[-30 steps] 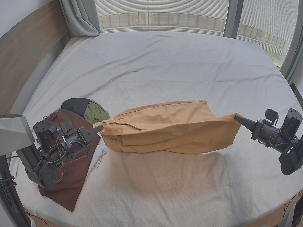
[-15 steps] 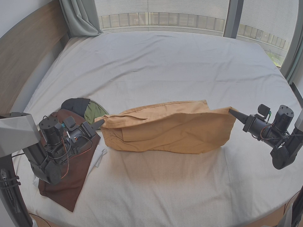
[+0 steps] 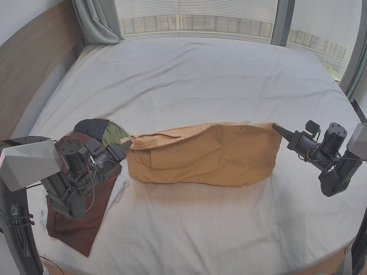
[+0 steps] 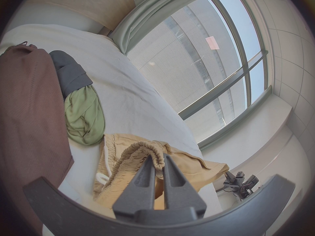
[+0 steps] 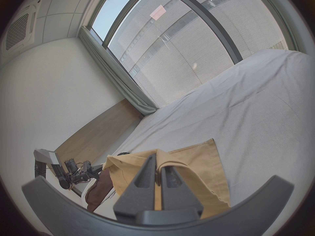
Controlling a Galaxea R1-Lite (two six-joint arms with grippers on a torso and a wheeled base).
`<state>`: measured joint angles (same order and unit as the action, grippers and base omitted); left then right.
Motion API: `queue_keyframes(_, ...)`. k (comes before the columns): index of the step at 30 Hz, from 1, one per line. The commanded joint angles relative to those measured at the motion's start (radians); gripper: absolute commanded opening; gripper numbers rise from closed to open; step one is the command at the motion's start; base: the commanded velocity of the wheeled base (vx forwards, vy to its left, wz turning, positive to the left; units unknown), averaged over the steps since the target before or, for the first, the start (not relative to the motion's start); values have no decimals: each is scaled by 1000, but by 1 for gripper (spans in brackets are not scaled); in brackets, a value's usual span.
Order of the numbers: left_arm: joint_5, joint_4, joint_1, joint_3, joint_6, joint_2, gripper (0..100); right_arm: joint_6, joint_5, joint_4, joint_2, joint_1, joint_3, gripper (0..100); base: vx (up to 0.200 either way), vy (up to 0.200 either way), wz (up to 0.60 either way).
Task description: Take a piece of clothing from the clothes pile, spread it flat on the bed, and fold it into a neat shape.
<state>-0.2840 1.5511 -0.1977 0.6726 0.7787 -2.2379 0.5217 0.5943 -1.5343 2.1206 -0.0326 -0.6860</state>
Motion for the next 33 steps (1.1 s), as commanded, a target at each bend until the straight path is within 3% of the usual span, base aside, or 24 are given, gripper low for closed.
queue_keyframes(1, 29, 0, -16, 81, 16, -55, 0, 32, -4, 16, 50, 0, -90, 0, 0, 0, 0)
queue_keyframes(14, 37, 0, -8, 162, 20, -123, 0, 46, -4, 169, 125, -15, -284, 0, 0, 0, 0)
queue_keyframes(33, 37, 0, 3, 214, 20, -190, 0, 60, -5, 175, 268, -6, -402, 0, 0, 0, 0)
